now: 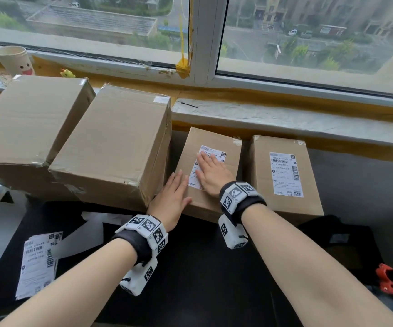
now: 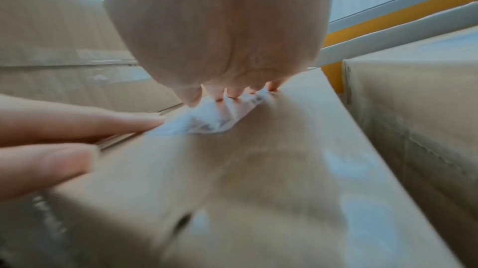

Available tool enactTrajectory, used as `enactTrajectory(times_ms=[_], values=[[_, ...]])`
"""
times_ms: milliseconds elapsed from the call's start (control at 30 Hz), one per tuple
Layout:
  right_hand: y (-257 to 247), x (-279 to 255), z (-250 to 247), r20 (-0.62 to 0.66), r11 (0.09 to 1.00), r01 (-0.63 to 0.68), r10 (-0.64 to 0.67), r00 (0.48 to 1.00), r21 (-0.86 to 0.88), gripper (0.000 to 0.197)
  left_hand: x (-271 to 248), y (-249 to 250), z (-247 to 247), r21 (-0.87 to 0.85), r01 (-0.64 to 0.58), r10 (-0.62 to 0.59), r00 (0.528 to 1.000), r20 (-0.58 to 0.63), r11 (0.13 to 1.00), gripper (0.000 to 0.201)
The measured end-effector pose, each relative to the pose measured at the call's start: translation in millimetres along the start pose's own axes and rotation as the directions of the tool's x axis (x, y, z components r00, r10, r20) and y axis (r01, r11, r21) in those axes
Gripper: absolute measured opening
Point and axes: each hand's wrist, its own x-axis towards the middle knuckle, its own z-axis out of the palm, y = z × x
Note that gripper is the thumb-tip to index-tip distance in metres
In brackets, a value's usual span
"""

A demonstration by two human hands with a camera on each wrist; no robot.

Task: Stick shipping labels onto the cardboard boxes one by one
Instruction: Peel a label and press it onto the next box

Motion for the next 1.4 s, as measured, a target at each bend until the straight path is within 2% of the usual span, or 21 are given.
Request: enactTrajectory(times_ms=[200, 467, 800, 1000, 1133, 1233, 1267, 1333, 1400], values=[[20, 14, -15, -0.025, 0.995, -0.095, 0.095, 0.995, -0.012, 0.064, -6, 0, -5, 0.037, 0.048, -0.049, 0.998, 0.034, 0.998, 0.074], [26, -12, -4, -0.034, 0.983, -0.178, 0.179, 0.983, 0.044, 0.067, -7, 1, -11, 0.048, 0.060, -0.063, 0.996, 0.056, 0.997, 0.076], [-20, -53, 39, -0.056, 0.999, 0.033, -0.033, 0.998, 0.012, 0.056, 0, -3, -7, 0.056, 0.059, -0.061, 0.998, 0.018, 0.997, 0.086], [-11, -72, 48, -0.065, 0.993, 0.113, -0.115, 0.991, -0.032, 0.054, -1, -8, -2, 0.136, -0.014, 0.013, 1.000, 0.007, 0.991, 0.068], [6, -88, 55, -0.118, 0.998, 0.045, -0.051, 0.992, -0.052, 0.055, -3, -6, -3, 0.169, -0.017, 0.015, 1.000, 0.014, 0.985, 0.070], [13, -95, 55, -0.145, 1.000, -0.010, 0.009, 0.989, -0.007, 0.056, -3, -3, -6, 0.132, 0.004, -0.010, 0.999, 0.038, 0.991, 0.069], [13, -97, 55, -0.159, 0.998, -0.038, 0.044, 0.986, 0.044, 0.057, -3, -3, -5, 0.079, 0.017, -0.020, 0.999, 0.040, 0.997, 0.069], [11, -98, 55, -0.175, 0.958, -0.132, 0.179, 0.968, 0.253, 0.064, -2, -1, -5, -0.140, 0.050, -0.049, 0.999, 0.007, 0.989, 0.073], [9, -96, 56, -0.121, 0.813, -0.246, 0.358, 0.926, 0.528, 0.074, -2, 0, -4, -0.377, 0.125, -0.134, 0.991, 0.001, 0.918, 0.087]])
